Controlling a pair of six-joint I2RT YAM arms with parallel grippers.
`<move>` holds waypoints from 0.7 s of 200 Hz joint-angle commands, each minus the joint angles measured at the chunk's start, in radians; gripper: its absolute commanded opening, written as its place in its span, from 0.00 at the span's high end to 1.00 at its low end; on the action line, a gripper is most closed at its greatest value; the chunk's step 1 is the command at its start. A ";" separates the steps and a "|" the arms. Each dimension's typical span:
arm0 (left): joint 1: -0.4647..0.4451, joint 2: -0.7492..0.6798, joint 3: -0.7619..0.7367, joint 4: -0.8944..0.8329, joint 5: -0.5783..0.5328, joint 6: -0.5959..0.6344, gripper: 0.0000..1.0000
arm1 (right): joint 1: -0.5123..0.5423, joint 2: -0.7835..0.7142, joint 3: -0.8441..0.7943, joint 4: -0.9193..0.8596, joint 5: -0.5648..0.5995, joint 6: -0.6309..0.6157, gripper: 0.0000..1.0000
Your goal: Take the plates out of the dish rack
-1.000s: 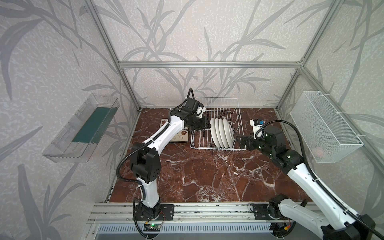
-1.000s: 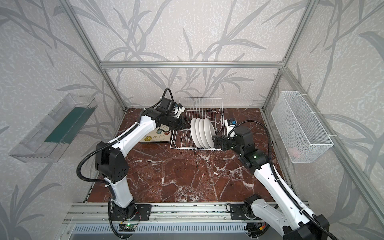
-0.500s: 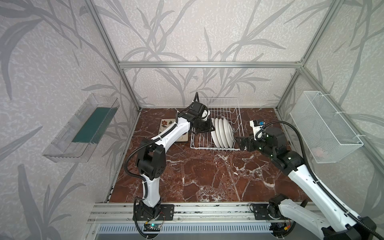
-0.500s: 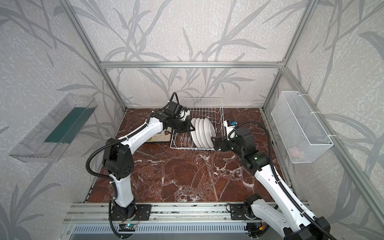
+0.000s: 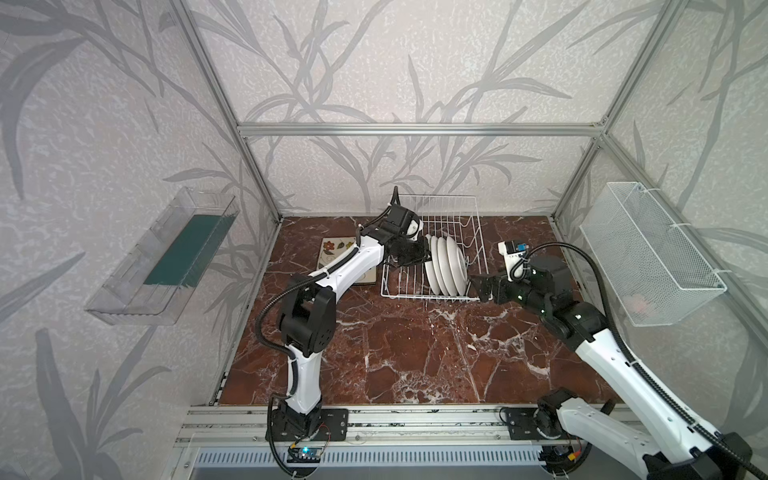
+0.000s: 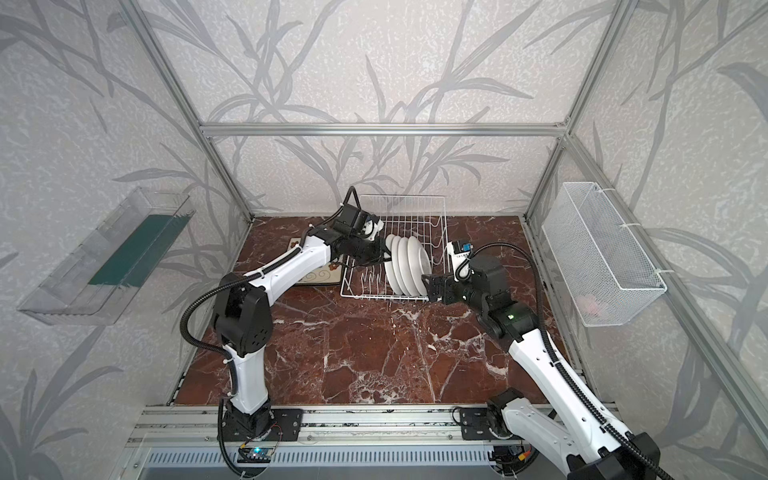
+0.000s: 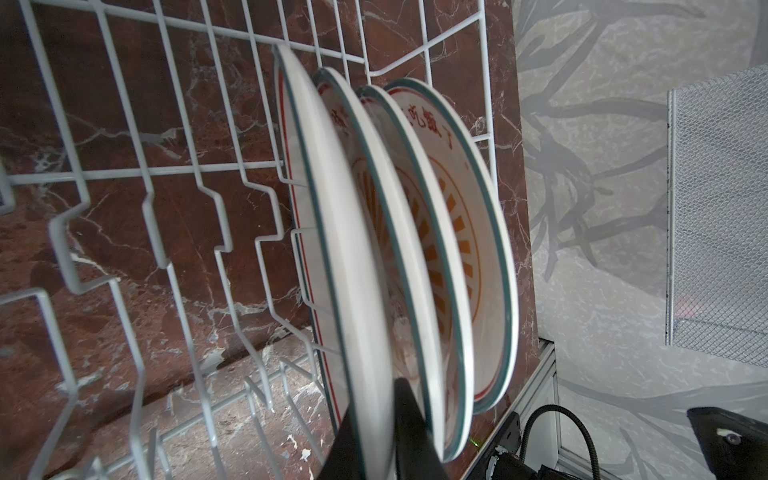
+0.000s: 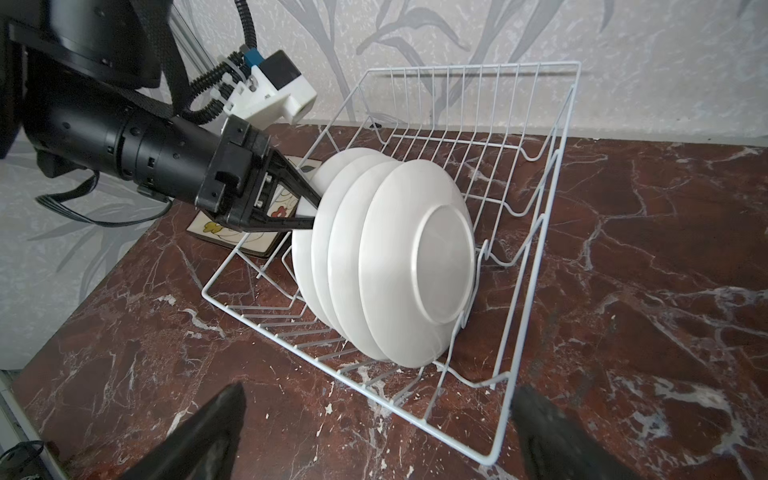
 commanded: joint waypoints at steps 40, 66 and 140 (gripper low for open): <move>-0.009 -0.004 -0.013 -0.005 -0.026 -0.013 1.00 | -0.005 0.013 -0.013 0.036 -0.003 -0.008 0.01; -0.011 -0.022 -0.038 0.019 -0.033 -0.028 1.00 | -0.005 0.014 -0.016 0.041 -0.010 -0.003 0.01; -0.017 -0.050 -0.118 0.202 0.053 -0.146 1.00 | -0.005 0.011 -0.017 0.053 -0.016 0.020 0.01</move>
